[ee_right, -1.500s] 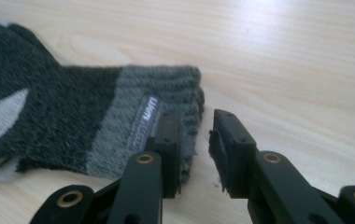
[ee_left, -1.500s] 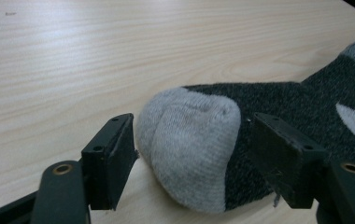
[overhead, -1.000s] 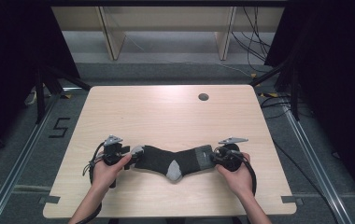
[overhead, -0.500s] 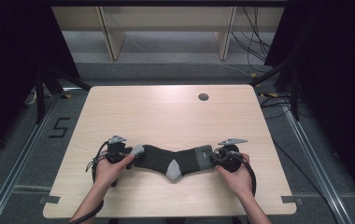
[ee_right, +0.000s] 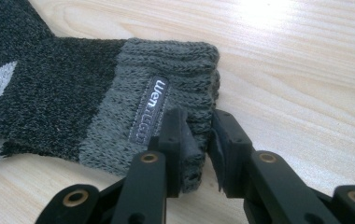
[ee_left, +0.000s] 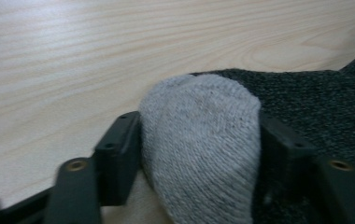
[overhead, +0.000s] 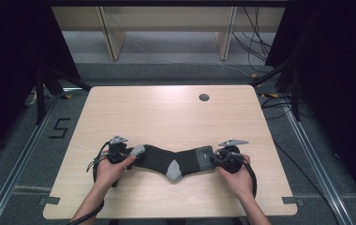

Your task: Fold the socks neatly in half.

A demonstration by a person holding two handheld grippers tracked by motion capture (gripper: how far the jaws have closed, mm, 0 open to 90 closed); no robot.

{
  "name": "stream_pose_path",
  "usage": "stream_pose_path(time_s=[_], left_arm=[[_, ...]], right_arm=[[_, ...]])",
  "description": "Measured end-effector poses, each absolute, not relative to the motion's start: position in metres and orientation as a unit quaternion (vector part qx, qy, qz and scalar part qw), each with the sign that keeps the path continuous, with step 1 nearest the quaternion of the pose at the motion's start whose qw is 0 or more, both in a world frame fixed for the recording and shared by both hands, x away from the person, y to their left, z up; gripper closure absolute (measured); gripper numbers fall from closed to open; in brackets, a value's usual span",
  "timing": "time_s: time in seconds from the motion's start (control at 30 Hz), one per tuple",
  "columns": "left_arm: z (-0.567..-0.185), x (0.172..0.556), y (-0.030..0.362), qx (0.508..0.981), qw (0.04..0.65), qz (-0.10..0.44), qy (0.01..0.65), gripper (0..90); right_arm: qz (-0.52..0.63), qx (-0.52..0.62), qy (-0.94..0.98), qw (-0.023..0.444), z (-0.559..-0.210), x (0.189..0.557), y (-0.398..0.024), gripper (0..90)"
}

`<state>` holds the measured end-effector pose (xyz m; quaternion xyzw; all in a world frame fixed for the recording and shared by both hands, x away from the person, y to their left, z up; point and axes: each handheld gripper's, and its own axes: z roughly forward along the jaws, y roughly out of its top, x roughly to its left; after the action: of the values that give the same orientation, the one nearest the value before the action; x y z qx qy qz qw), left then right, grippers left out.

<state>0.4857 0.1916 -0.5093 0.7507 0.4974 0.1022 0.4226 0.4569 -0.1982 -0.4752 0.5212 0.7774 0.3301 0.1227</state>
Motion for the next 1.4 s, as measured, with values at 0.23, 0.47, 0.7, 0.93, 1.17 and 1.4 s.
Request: stream_pose_path(time_s=[0.23,0.47,0.7,0.93,1.17,1.4], left_arm=[[-0.507,0.484,0.19,0.741,0.425,0.067,0.516,63.1],[-0.485,0.478,0.188,0.737,0.441,0.072,0.507,64.1],[-0.46,0.475,0.19,0.72,0.468,0.064,0.509,62.8],[-0.448,0.473,0.189,0.711,0.481,0.06,0.509,61.5],[-0.44,0.472,0.188,0.701,0.493,0.061,0.512,60.8],[-0.432,0.472,0.185,0.696,0.493,0.07,0.518,60.2]], right_arm=[[0.328,0.51,0.785,0.127,-0.476,0.459,-0.201,75.5],[0.323,0.516,0.784,0.117,-0.475,0.459,-0.2,75.6],[0.333,0.516,0.78,0.118,-0.477,0.461,-0.197,75.5],[0.325,0.522,0.781,0.104,-0.476,0.463,-0.19,75.5],[0.328,0.522,0.781,0.104,-0.476,0.464,-0.184,75.4],[0.333,0.508,0.785,0.118,-0.478,0.466,-0.176,75.2]])
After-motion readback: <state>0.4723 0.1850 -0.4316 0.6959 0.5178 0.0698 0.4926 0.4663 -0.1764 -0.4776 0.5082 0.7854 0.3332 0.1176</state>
